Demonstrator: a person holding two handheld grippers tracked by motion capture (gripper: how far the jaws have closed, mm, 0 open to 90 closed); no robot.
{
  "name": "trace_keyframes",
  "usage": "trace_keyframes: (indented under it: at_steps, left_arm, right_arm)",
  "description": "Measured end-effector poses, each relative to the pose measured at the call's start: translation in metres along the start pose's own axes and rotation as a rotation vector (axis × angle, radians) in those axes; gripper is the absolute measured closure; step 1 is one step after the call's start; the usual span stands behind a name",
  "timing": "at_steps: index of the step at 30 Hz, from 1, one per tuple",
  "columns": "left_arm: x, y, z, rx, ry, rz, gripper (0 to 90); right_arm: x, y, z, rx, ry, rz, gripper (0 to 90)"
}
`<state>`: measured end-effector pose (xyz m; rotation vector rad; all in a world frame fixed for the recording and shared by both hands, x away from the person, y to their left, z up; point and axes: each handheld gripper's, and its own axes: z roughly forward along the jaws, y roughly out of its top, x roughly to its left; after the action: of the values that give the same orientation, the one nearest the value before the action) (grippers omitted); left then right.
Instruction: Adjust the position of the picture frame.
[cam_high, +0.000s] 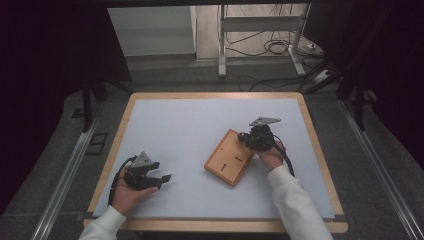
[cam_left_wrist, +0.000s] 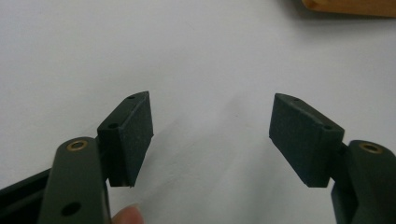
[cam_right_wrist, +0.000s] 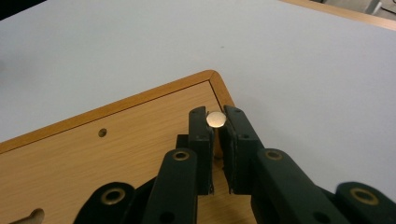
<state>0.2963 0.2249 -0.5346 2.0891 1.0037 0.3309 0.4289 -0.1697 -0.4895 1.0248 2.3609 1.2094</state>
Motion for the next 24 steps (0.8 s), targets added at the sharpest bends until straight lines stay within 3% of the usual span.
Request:
trace_keyframes:
  at_steps: [1, 20, 24]
  left_arm:
    - [0.000, 0.000, 0.000, 0.000, 0.000, 0.000, 29.7]
    - [-0.001, 0.000, 0.000, 0.001, -0.002, 0.001, 29.8]
    - [-0.001, 0.000, 0.000, 0.001, -0.001, 0.003, 29.8]
  right_arm:
    - [0.007, 0.002, 0.001, 0.009, 0.005, -0.025, 82.9]
    - [0.070, 0.010, 0.015, 0.058, 0.093, -0.175, 83.4]
    - [0.075, 0.008, 0.021, 0.071, 0.092, -0.193, 83.5]
